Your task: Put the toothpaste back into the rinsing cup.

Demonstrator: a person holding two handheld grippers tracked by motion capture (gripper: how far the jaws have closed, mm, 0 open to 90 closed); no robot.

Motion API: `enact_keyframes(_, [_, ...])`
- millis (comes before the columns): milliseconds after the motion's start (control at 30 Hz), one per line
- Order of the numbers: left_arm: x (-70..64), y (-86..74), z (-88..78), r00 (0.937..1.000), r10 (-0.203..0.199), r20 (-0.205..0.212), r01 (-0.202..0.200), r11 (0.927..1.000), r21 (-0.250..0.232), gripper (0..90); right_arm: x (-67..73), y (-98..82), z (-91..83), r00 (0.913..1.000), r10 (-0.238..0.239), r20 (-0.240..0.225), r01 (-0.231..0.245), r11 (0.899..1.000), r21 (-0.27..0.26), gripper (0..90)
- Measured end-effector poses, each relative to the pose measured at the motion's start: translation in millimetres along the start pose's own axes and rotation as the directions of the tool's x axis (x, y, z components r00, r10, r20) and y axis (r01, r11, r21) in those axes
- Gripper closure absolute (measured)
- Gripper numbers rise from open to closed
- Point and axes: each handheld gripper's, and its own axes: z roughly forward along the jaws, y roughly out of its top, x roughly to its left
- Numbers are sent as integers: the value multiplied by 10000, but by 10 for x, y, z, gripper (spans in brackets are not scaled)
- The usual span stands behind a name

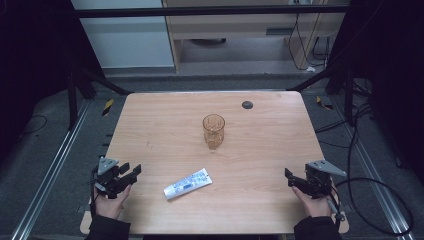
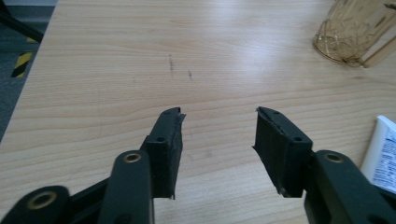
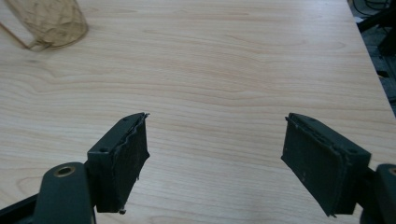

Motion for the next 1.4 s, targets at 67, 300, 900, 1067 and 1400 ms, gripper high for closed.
enact_keyframes(67, [-30, 14, -4, 9997, 68, 236, -69, 10000, 52, 555, 42, 13, -16, 9998, -162, -90, 161, 9999, -40, 221])
enact_keyframes(300, [-162, 46, 17, 9971, 464, 599, -486, 9982, 354, 649, 131, 44, -42, 9984, -484, -296, 477, 9986, -234, 231])
enact_keyframes(900, [-579, 54, 213, 9607, 1676, 2214, -2015, 9693, 1406, 895, 170, 37, -9, 9956, -726, -596, 730, 9973, 47, 292])
enact_keyframes(1067, [-712, 2, 337, 9437, 2040, 2604, -2571, 9476, 1895, 896, 178, 26, 5, 9943, -779, -734, 785, 9969, 50, 288])
enact_keyframes(1400, [-750, -35, 390, 9331, 2150, 2882, -2833, 9332, 2210, 898, 190, 12, 39, 9933, -879, -746, 900, 9956, 251, 274])
